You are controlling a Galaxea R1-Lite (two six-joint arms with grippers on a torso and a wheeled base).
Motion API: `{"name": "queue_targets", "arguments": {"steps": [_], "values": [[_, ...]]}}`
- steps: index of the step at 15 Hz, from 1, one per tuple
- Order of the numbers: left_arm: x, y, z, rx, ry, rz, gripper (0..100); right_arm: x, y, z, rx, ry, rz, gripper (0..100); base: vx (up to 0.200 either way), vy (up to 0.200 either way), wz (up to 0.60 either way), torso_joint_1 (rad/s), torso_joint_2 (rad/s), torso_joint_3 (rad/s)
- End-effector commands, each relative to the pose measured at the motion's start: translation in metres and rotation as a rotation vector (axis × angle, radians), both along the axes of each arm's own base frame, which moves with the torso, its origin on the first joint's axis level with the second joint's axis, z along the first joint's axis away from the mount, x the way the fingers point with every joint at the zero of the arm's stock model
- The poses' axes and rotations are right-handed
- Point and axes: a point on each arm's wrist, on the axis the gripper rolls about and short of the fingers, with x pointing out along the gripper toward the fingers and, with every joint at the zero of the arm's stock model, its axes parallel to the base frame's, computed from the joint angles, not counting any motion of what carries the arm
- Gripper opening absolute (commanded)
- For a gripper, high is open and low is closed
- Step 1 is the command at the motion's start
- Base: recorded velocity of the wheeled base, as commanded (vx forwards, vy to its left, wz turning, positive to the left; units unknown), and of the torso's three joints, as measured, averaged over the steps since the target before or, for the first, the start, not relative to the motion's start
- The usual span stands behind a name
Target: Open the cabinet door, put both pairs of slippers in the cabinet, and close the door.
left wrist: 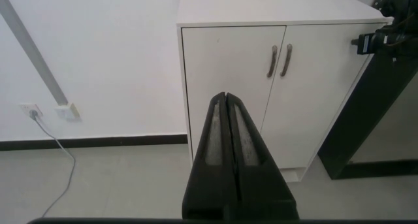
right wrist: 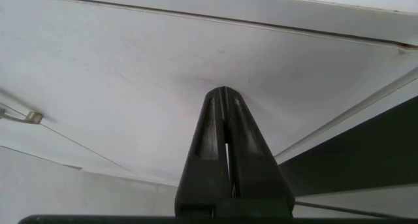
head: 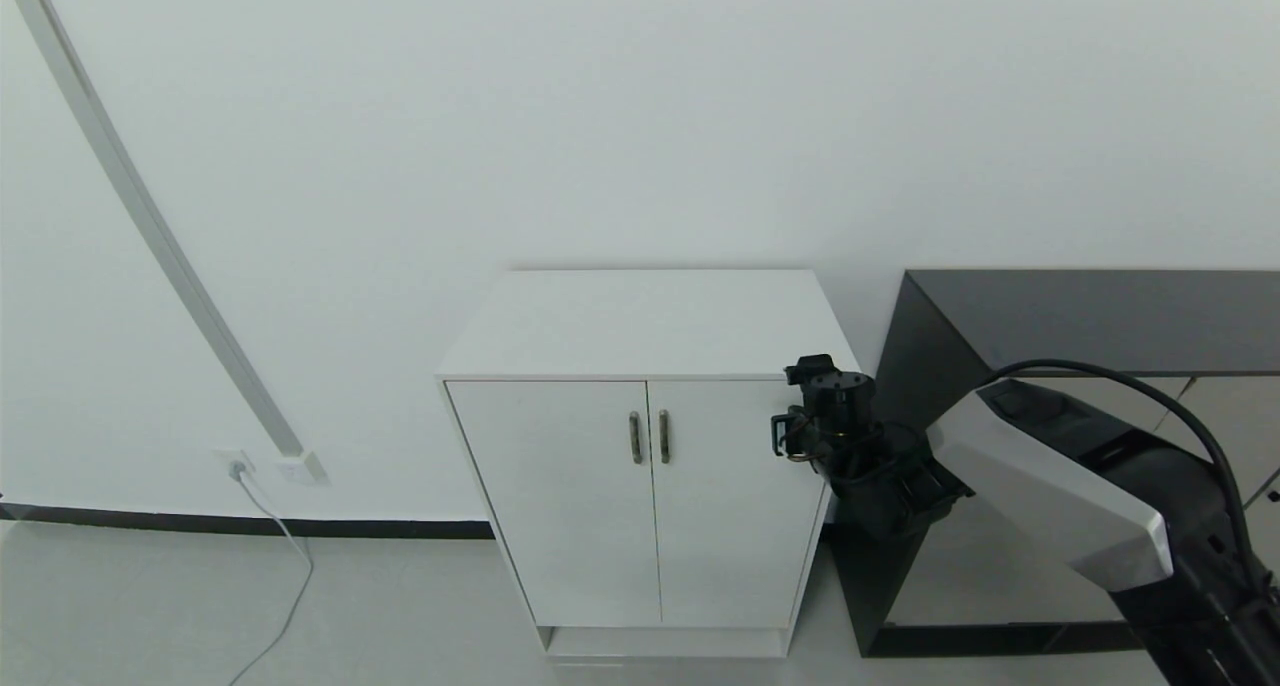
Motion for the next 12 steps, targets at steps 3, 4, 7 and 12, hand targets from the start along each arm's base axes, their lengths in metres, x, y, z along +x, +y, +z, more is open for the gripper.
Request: {"name": "queue_targets", "arguments": {"steps": [3, 4, 7, 12], "values": [[0.0, 0.0, 0.0, -0.001, 0.0, 0.002, 0, 0.003, -0.002, -0.004, 0.0, 0.001, -0.007, 0, 0.0, 0.0, 0.0, 0.0, 0.0, 0.0], [0.0, 0.0, 0.0, -0.001, 0.002, 0.002, 0, 0.003, -0.003, -0.004, 0.0, 0.002, -0.007, 0, 0.0, 0.0, 0.0, 0.0, 0.0, 0.0], [0.0, 0.0, 0.0, -0.001, 0.0, 0.002, 0, -0.002, -0.005, -0.002, -0.001, 0.011, -0.008, 0, 0.0, 0.0, 0.0, 0.0, 0.0, 0.0], [0.0, 0.0, 0.0, -0.001, 0.002, 0.0, 0, -0.057, -0.01, 0.041, 0.067, 0.004, 0.015, 0, 0.0, 0.0, 0.0, 0.0, 0.0, 0.0]]}}
